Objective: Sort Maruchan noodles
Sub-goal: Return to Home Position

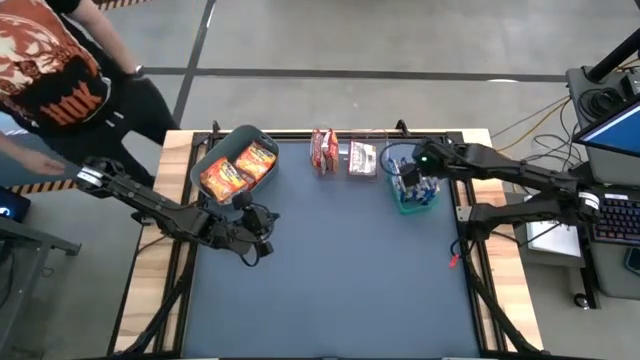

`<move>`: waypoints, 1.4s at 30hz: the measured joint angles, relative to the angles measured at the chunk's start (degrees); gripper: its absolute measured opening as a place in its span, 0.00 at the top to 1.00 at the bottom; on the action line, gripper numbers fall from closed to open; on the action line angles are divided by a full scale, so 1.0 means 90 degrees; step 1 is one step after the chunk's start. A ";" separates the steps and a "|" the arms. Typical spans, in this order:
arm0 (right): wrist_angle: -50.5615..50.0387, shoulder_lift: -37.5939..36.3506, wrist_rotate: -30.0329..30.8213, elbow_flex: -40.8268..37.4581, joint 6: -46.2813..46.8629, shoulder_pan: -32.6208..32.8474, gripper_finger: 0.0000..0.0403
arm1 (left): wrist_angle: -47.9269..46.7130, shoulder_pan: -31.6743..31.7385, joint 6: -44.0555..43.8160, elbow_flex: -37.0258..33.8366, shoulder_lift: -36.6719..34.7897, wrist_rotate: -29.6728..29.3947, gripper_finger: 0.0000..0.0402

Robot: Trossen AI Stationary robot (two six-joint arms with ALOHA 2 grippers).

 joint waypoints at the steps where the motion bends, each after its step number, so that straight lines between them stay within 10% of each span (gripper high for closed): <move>1: -0.0003 -0.0096 0.0004 0.0018 -0.0062 0.0000 0.98 | 0.0020 0.0000 0.0054 0.0000 -0.0110 -0.0002 1.00; 13: 0.2621 -0.1486 -0.0121 -0.1171 -0.1931 0.1168 0.98 | -0.0178 -0.0568 0.1429 -0.0086 -0.1856 0.0176 1.00; 26: 0.7390 -0.2507 -0.2308 -0.3785 -0.4322 0.1393 0.98 | -0.0149 -0.0695 0.1492 -0.1117 -0.4186 0.0412 1.00; 42: 0.7634 -0.4281 -0.2346 -0.5079 -0.4751 0.1392 0.98 | -0.0027 -0.0689 0.1691 -0.2314 -0.6993 0.0330 1.00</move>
